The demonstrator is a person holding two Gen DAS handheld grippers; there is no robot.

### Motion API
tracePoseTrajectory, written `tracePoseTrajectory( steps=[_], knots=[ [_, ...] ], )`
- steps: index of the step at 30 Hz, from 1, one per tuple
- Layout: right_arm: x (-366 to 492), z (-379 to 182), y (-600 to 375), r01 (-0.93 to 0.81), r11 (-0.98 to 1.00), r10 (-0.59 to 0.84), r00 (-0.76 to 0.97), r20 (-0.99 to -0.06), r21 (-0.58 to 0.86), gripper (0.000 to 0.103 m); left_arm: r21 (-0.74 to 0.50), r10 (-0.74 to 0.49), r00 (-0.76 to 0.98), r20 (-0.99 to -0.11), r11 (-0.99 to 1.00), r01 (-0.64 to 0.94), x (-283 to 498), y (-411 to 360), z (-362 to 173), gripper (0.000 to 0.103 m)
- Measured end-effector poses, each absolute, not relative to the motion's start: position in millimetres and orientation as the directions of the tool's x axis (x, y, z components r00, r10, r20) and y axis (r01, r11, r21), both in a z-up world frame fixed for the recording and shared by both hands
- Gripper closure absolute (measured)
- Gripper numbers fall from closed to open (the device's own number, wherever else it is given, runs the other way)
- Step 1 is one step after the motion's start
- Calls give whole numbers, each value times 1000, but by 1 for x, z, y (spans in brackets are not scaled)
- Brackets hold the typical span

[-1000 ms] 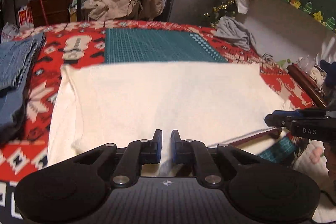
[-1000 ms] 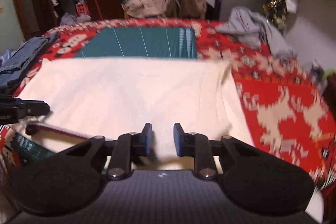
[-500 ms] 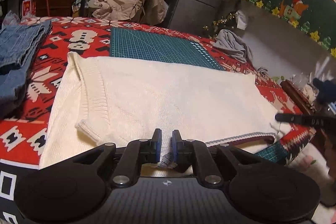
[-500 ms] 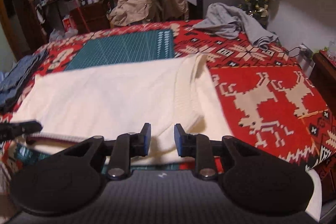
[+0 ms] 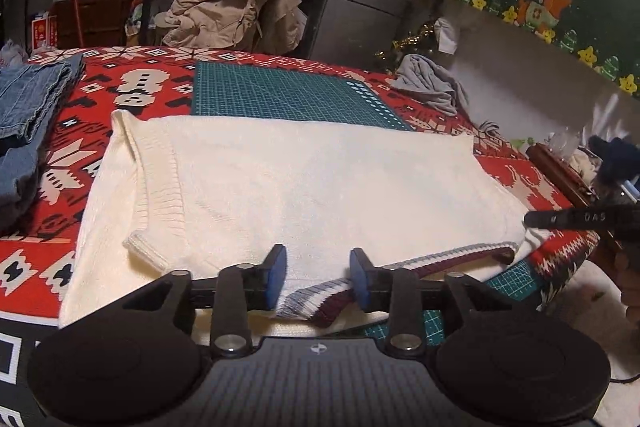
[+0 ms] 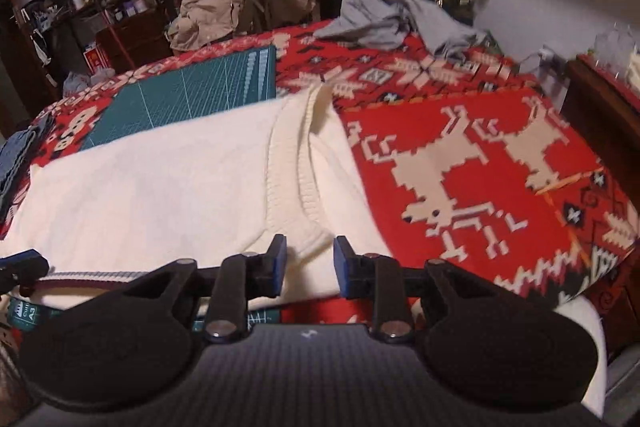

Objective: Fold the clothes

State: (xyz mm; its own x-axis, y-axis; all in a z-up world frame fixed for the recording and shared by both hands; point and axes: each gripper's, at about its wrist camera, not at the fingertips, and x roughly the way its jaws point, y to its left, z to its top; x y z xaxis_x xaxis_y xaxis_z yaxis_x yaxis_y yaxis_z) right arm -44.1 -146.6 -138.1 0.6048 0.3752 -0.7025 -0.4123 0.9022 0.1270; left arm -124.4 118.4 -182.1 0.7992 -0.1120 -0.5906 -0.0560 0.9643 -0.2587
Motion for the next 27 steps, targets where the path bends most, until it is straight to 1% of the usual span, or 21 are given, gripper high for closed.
tracePoseTrajectory(
  steps=[4,5,7,8,9,13,16,19,25,27],
  knots=[
    [-52,-125,-130,-484,869,420,610,-672,103,75,-243,-112,802,-587,969,-42,-124,114,-183,59],
    [-53,-123,-124,-505,857,434,606,-667,99,77,-245,-114,803,-585,969,-41,-124,114,-183,58],
    [-53,-122,-109,-543,835,456,593,-663,89,87,-253,-118,803,-584,967,-42,-124,116,-183,58],
    [-52,-123,-101,-553,830,456,591,-665,78,95,-260,-122,804,-582,965,-42,-124,117,-183,58],
    [-51,-124,-93,-562,824,458,587,-667,72,96,-271,-127,804,-581,962,-44,-124,119,-183,58],
    [-43,-133,-72,-579,809,483,552,-680,105,97,-309,-145,806,-574,950,-49,-125,124,-184,58],
    [-41,-141,-66,-583,808,469,545,-695,88,97,-314,-147,806,-573,948,-50,-125,123,-184,58],
    [-40,-150,-75,-569,819,442,552,-707,69,97,-336,-156,806,-571,940,-55,-125,126,-184,57],
    [-42,-146,-97,-545,835,427,551,-717,78,97,-388,-182,810,-558,920,-61,-125,133,-185,57],
    [-42,-141,-94,-551,832,426,564,-707,61,94,-374,-176,809,-560,926,-57,-125,131,-185,58]
  ],
)
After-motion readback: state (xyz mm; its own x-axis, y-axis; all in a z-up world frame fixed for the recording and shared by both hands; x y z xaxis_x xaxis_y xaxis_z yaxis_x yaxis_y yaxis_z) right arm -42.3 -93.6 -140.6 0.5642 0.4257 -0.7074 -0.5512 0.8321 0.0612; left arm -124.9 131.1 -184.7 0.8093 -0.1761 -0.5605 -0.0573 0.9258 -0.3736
